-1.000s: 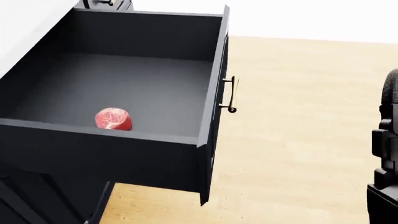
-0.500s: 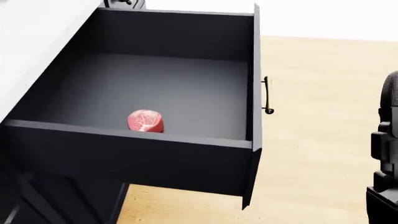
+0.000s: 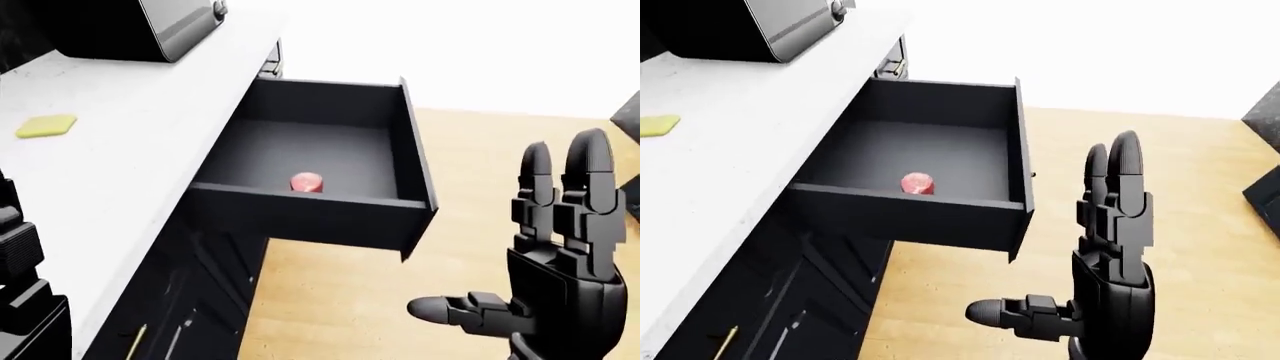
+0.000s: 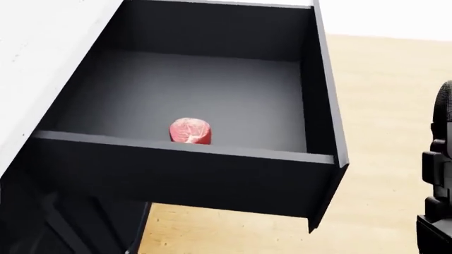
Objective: Close the right drawer.
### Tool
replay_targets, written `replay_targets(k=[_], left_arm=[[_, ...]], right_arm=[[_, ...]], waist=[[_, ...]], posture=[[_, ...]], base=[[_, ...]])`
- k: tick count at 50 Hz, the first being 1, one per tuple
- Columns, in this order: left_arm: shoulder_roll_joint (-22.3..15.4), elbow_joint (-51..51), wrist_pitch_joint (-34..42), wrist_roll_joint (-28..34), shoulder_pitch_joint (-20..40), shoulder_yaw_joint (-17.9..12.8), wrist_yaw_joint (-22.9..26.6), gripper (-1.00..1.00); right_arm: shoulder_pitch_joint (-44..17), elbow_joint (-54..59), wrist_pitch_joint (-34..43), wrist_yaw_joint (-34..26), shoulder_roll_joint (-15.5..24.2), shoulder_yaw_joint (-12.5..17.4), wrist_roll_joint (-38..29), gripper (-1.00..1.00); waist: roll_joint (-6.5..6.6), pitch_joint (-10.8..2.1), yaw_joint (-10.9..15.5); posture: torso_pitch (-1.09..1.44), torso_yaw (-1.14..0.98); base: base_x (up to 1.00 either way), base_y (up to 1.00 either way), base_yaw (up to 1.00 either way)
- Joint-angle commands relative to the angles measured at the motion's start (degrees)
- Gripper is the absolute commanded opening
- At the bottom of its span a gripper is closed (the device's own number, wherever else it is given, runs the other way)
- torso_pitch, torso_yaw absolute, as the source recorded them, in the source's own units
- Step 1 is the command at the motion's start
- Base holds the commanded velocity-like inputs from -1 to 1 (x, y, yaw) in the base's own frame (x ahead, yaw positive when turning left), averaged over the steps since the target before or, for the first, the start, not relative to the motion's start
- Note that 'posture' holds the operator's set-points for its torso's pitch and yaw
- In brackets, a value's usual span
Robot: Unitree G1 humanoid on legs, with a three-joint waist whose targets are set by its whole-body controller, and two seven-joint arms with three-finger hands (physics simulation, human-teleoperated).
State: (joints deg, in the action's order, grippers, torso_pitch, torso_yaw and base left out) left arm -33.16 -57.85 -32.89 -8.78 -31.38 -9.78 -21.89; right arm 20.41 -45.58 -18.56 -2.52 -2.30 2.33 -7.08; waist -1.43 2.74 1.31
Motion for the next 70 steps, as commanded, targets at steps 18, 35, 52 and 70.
replay_targets(k=[18, 35, 52, 70], left_arm=[[-0.07, -2.12, -1.68, 0.36, -0.54, -0.73, 0.23, 1.0], [0.78, -2.12, -1.58, 0.67, -0.4, -0.4, 0.84, 1.0], [23.76, -1.88, 14.73, 7.55, 17.45, 4.47, 21.75, 1.0], [35.55, 3.05, 1.71, 5.58, 9.42, 3.0, 34.32, 1.0]], right_arm=[[0.02, -2.3, -2.15, 0.69, 0.11, -0.22, -0.09, 1.0], [-0.96, -1.96, -1.39, 0.87, 0.34, -0.05, -0.47, 1.0], [-1.16, -2.37, -0.6, -0.06, 0.08, 0.77, 0.03, 1.0], [-0.28, -3.58, -0.6, -0.57, -0.32, 1.34, 1.38, 1.0]], waist=[[2.19, -1.76, -0.77], [3.81, 1.12, -0.49], [4.81, 0.7, -2.26], [0.22, -0.8, -0.42]], posture=[[0.0, 0.0], [0.0, 0.0], [0.0, 0.0], [0.0, 0.0]], base=[[0.0, 0.0, 0.0], [0.25, 0.0, 0.0], [0.28, 0.0, 0.0], [0.12, 0.0, 0.0]])
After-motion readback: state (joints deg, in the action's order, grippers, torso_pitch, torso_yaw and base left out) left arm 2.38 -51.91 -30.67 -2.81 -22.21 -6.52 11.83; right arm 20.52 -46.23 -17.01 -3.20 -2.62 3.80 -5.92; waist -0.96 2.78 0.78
